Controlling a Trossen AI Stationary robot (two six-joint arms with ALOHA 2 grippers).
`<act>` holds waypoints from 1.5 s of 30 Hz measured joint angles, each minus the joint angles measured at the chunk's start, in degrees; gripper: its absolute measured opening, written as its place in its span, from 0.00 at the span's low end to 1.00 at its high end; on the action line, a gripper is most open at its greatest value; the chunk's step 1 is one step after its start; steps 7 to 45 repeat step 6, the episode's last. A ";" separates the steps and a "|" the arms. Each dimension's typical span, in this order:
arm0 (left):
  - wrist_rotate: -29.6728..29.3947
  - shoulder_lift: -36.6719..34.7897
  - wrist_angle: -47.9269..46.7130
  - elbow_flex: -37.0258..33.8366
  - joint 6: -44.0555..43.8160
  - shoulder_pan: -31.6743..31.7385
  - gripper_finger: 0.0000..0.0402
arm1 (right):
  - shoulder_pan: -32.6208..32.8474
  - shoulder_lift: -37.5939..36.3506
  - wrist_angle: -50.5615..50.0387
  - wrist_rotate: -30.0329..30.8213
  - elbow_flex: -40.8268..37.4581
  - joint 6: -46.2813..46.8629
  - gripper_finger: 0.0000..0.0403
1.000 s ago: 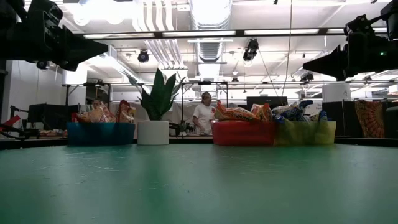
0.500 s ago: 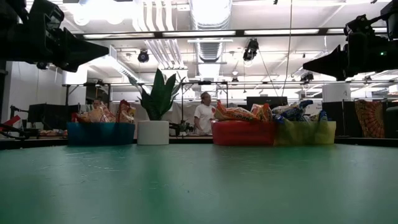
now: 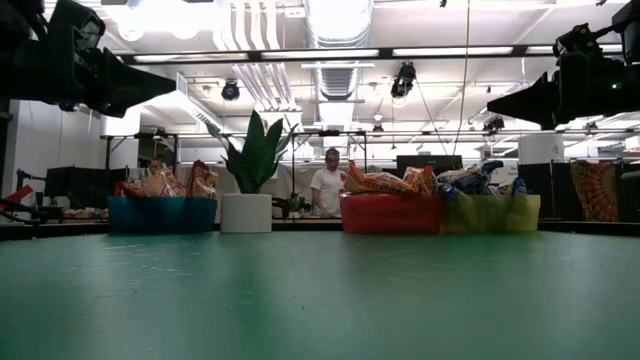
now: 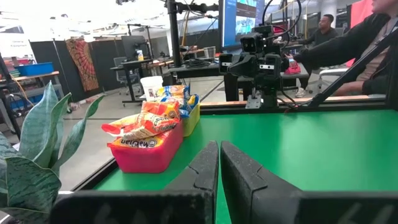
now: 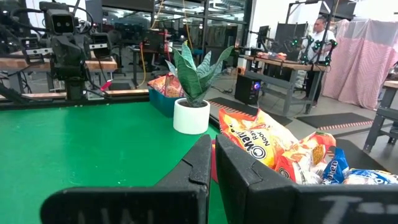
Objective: Sort Maruchan noodles
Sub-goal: Return to Home Position
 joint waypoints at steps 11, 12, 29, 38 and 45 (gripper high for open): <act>0.01 0.40 0.01 0.00 0.01 0.00 0.00 | -0.02 0.00 0.00 -0.01 0.00 0.01 0.03; 0.01 0.40 0.01 0.00 0.01 0.00 0.00 | -0.02 0.00 0.00 -0.01 0.00 0.01 0.03; 0.01 0.40 0.01 0.00 0.01 0.00 0.00 | -0.02 0.00 0.00 -0.01 0.00 0.01 0.03; 0.01 0.40 0.01 0.00 0.01 0.00 0.00 | -0.02 0.00 0.00 -0.01 0.00 0.01 0.03; 0.01 0.40 0.01 0.00 0.01 0.00 0.00 | -0.02 0.00 0.00 -0.01 0.00 0.01 0.03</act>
